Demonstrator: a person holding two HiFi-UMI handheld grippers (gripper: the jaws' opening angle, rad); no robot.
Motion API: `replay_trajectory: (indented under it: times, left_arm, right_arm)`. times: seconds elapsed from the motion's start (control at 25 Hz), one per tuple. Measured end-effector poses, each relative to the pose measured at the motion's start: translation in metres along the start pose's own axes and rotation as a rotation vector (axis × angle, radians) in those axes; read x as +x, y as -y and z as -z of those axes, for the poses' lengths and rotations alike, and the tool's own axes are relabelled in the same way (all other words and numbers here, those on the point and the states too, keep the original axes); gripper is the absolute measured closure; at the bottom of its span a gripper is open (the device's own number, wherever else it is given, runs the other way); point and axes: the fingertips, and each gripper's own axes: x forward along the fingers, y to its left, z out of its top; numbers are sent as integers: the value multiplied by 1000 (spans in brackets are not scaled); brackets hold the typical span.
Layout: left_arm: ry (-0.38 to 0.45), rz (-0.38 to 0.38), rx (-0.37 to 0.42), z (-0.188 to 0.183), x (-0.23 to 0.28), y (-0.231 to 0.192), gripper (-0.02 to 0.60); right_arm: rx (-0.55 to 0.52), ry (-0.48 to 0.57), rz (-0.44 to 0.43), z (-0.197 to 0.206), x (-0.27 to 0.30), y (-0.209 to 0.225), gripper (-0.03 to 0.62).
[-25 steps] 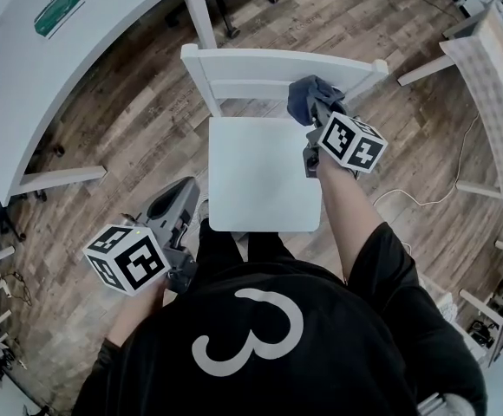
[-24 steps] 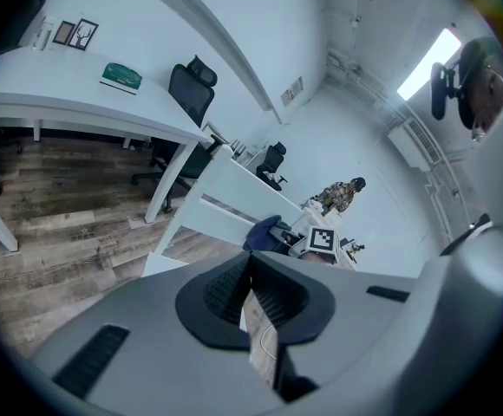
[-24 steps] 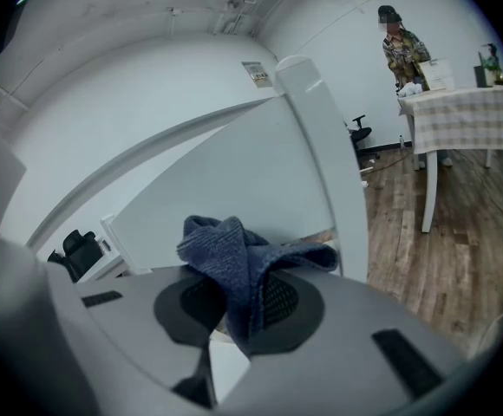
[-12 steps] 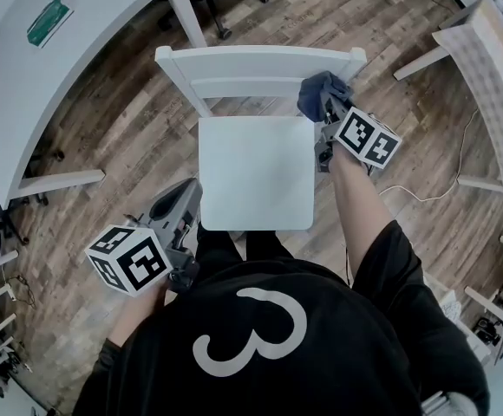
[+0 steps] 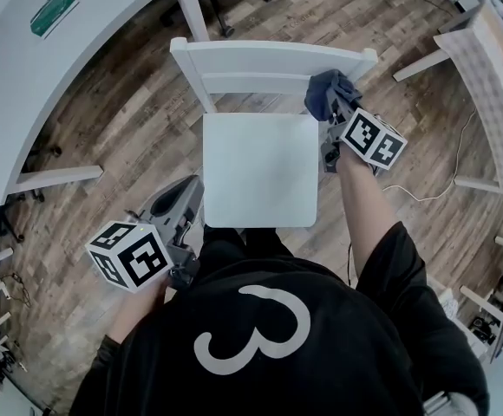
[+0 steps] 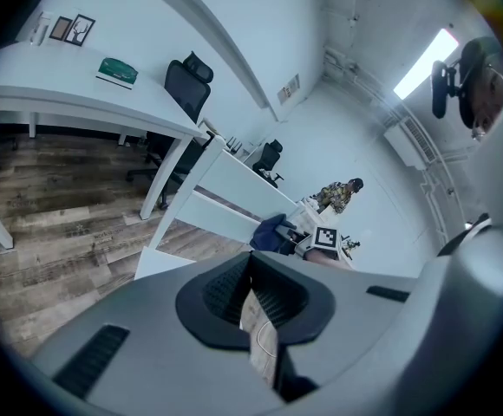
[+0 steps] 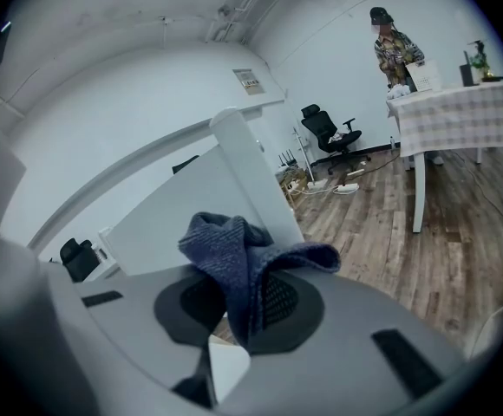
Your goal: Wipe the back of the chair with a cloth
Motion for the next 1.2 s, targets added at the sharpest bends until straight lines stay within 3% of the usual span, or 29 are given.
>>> replay_trajectory:
  times: [0.6, 1.2]
  left_arm:
    - [-44, 39, 8, -41, -34, -69, 568]
    - [-61, 51, -5, -66, -54, -121, 568]
  right_arm:
    - [2, -23, -101, 58, 16, -119, 545]
    - [-63, -169, -165, 128, 66, -200, 545]
